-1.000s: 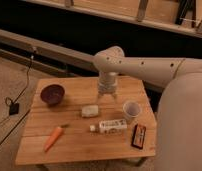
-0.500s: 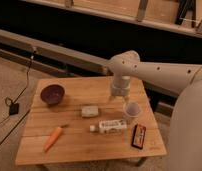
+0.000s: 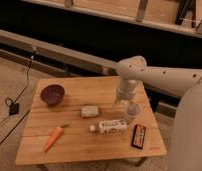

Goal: Place the ceramic cup in the ceramic bowl

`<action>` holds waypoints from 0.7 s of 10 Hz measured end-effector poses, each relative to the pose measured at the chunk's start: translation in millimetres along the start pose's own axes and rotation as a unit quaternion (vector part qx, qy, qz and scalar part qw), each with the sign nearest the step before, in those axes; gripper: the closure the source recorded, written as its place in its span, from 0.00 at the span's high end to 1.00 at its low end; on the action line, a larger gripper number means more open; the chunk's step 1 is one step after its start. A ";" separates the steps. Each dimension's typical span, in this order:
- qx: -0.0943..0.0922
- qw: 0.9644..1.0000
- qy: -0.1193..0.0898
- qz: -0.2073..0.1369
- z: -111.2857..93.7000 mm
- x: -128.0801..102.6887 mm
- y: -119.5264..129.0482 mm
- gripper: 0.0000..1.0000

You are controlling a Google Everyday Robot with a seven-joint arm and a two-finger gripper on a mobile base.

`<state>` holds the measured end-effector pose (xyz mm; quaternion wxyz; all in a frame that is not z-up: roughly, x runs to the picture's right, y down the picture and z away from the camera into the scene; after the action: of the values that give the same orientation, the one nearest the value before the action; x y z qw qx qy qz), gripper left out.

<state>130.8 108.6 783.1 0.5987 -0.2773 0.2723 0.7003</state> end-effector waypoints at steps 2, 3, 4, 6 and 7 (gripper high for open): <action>-0.004 1.000 0.013 0.011 14.7 -0.8 -4.9 0.65; -0.003 1.000 0.019 0.013 20.2 -1.3 -5.8 0.65; -0.001 1.000 0.026 0.013 27.9 -3.8 -4.3 0.65; 0.006 1.000 0.029 0.010 34.1 -8.4 -2.5 0.62; 0.009 0.999 0.029 0.010 35.4 -10.6 -1.5 0.54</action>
<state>131.5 126.8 815.3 0.5860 -0.2897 0.2984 0.6954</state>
